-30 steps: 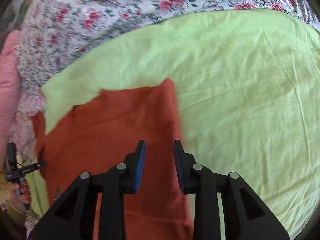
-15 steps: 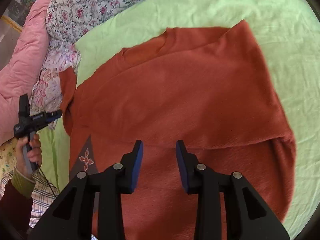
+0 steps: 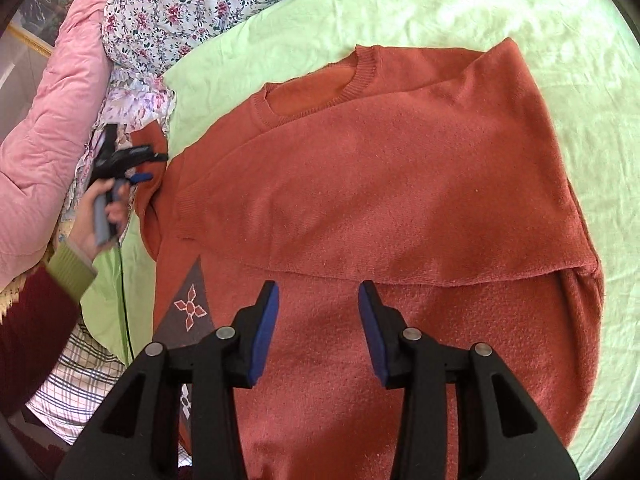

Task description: Fold small clothes

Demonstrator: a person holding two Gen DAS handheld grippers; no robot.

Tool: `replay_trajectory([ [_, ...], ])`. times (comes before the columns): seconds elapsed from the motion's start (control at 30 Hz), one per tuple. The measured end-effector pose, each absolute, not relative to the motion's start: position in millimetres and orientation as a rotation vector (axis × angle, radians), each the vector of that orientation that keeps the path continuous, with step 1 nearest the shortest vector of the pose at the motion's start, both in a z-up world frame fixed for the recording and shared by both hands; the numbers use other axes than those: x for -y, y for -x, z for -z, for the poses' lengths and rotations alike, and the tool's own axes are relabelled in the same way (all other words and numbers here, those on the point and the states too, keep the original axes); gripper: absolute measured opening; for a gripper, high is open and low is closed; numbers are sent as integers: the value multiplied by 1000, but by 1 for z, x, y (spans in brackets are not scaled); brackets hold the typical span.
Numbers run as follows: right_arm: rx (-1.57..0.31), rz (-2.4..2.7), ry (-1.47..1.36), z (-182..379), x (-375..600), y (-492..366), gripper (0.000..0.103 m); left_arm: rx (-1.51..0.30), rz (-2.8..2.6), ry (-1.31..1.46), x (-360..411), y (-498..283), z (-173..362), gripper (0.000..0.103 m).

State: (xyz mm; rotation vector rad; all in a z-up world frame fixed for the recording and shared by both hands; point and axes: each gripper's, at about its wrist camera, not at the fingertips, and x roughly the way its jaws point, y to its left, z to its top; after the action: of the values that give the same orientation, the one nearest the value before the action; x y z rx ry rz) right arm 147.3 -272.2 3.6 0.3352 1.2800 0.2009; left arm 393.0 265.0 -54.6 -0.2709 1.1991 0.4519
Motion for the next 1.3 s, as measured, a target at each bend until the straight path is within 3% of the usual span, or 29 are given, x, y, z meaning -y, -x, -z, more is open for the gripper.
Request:
replay_trajectory([
  [0.13, -1297, -209, -339, -2, 275, -148, 43, -1202, -505, 238, -276, -418, 62, 68],
  [0.17, -1300, -213, -340, -1, 275, -148, 43, -1198, -503, 226, -276, -421, 62, 61],
  [0.2, -1302, -217, -344, -1, 276, -148, 43, -1194, -494, 218, -275, -424, 62, 43],
  [0.23, -1301, -218, -349, 0, 276, -149, 43, -1191, -479, 211, -274, -427, 61, 33],
  [0.27, -1300, -218, -353, 0, 277, -149, 43, -1189, -465, 199, -272, -428, 60, 15],
  [0.3, -1297, -218, -360, 0, 278, -150, 43, -1189, -456, 188, -269, -428, 58, 4],
  [0.6, -1254, -219, -377, -7, 278, -143, 43, -1002, -230, 223, -216, -372, -13, 1],
  [0.83, -1216, -189, -444, -11, 282, -134, 43, -864, 112, 253, -79, -314, -75, 1],
  [1.07, -1148, -71, -506, -24, 313, -117, 43, -903, 413, 162, 81, -282, -50, 1],
  [1.3, -1089, 48, -551, -33, 358, -99, 43, -1013, 501, 67, 162, -266, 14, 3],
])
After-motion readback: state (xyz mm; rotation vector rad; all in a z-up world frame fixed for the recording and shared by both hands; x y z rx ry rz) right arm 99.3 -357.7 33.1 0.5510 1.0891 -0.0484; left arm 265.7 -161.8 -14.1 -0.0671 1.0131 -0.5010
